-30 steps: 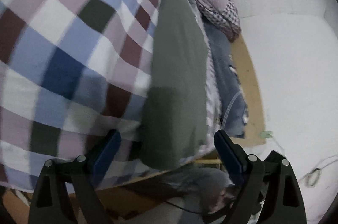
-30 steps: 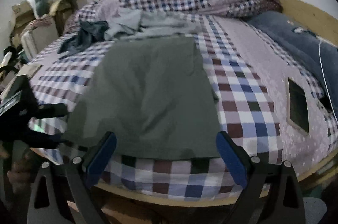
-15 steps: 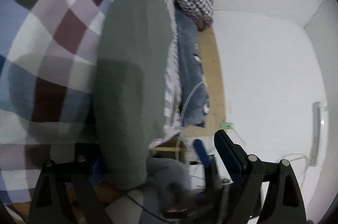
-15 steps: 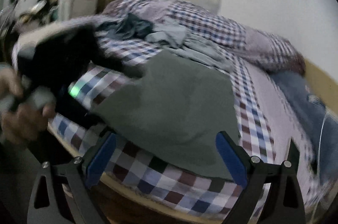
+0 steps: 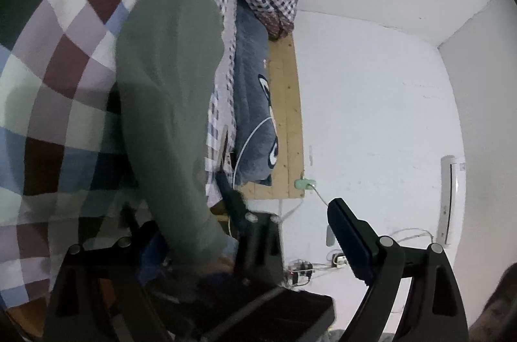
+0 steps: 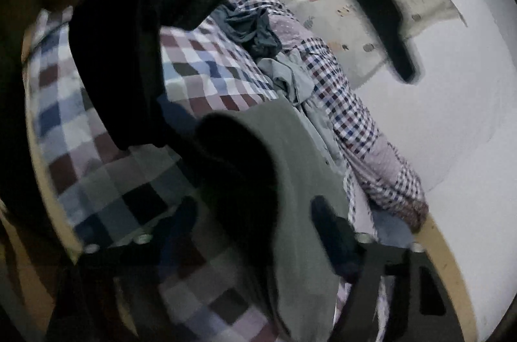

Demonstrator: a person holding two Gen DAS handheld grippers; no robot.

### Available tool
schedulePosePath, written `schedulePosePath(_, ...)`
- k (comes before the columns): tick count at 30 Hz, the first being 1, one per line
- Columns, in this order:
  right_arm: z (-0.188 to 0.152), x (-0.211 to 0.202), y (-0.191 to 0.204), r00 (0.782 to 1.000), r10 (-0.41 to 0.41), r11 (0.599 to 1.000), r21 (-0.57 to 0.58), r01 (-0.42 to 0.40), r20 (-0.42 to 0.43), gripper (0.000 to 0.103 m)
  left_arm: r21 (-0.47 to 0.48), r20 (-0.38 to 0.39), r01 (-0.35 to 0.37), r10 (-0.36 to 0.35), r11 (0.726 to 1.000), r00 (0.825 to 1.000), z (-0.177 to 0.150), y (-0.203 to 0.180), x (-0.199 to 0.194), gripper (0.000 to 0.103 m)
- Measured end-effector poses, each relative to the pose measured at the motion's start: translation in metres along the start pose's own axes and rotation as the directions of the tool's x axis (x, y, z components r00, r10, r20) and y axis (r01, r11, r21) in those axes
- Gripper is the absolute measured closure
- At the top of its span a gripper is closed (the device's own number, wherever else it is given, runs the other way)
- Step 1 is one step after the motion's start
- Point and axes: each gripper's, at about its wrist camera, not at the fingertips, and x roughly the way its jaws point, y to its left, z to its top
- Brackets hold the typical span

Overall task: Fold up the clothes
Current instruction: 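Grasp the dark green shirt edge with the left gripper while the right gripper grasps beside it, then lift the dark green shirt off the quilt with both grippers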

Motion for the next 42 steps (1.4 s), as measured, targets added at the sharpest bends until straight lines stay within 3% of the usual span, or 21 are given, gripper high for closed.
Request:
schedulePosePath(3, 0.005, 0.015, 0.0, 1.0, -0.015, 1.0, -0.005, 0.015, 0.002, 0.059, 0.019, -0.011, -0.01, 0.01, 1.0, 1.0, 0.003, -0.005, -0.002, 0.011)
schedulePosePath(5, 0.008, 0.022, -0.007, 1.0, -0.009, 0.999, 0.03, 0.01, -0.006, 0.1, 0.032, 0.008, -0.033, 0.033, 0.999, 0.999, 0.006, -0.007, -0.006, 0.011)
schedulePosePath(9, 0.012, 0.013, -0.03, 0.999, 0.046, 0.989, 0.142, -0.049, 0.024, 0.099, 0.047, 0.052, -0.083, 0.081, 0.995, 0.995, 0.02, -0.01, -0.01, 0.011)
schedulePosePath(17, 0.012, -0.009, -0.069, 0.995, 0.055, 0.95, 0.304, -0.078, 0.084, 0.099, 0.071, 0.067, -0.163, 0.158, 0.984, 0.985, 0.064, -0.009, 0.012, 0.012)
schedulePosePath(25, 0.004, -0.012, -0.054, 0.994, 0.074, 0.958, 0.273, -0.092, 0.076, 0.099, 0.05, 0.103, -0.194, 0.188, 0.98, 0.977, 0.112, -0.005, 0.014, 0.018)
schedulePosePath(38, 0.001, -0.021, -0.067, 0.99, 0.101, 0.926, 0.354, -0.13, 0.098, 0.099, 0.163, 0.112, -0.295, 0.28, 0.941, 0.953, 0.196, -0.017, 0.032, 0.02)
schedulePosePath(42, 0.0, -0.022, -0.072, 0.988, 0.108, 0.916, 0.375, -0.142, 0.11, 0.099, 0.196, 0.083, -0.323, 0.313, 0.926, 0.946, 0.216, -0.021, 0.038, 0.021)
